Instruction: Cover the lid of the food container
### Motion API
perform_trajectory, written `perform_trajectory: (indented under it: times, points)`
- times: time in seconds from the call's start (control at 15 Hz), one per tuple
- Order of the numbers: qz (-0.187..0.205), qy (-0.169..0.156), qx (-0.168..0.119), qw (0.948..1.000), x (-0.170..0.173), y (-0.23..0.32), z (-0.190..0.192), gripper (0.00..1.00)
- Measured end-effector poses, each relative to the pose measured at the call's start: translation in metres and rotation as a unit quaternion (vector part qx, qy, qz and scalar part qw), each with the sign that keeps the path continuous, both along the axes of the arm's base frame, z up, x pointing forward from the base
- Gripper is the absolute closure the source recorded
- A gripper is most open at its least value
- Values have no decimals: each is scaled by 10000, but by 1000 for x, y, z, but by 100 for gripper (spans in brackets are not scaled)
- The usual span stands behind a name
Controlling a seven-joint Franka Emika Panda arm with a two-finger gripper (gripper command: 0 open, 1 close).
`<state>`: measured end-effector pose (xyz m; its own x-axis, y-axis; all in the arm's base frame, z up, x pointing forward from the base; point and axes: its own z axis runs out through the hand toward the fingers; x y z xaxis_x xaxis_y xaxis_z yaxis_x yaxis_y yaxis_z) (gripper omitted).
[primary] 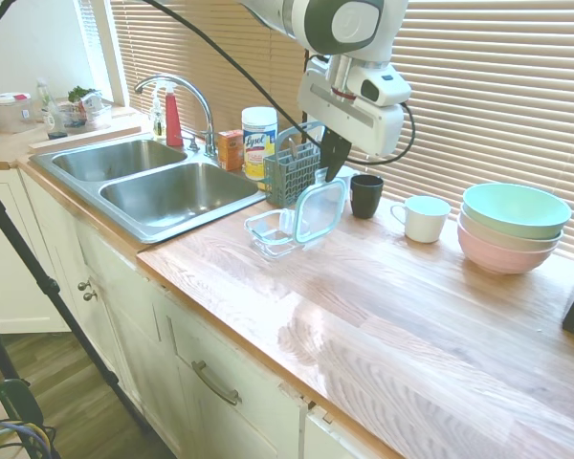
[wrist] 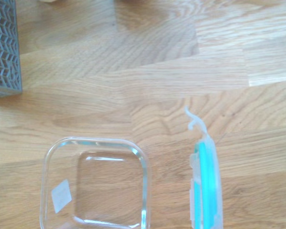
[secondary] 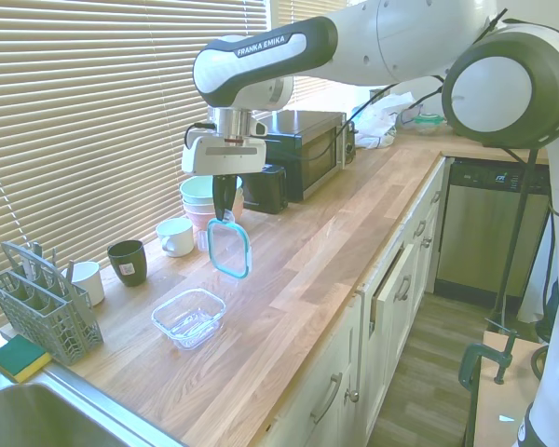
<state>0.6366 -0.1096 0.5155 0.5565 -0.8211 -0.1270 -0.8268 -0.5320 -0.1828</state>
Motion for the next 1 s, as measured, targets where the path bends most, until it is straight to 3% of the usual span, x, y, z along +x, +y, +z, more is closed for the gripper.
perform_trajectory:
  times: [1.0]
  points:
    - [71,178,-267,9995,8,37,-15,100]
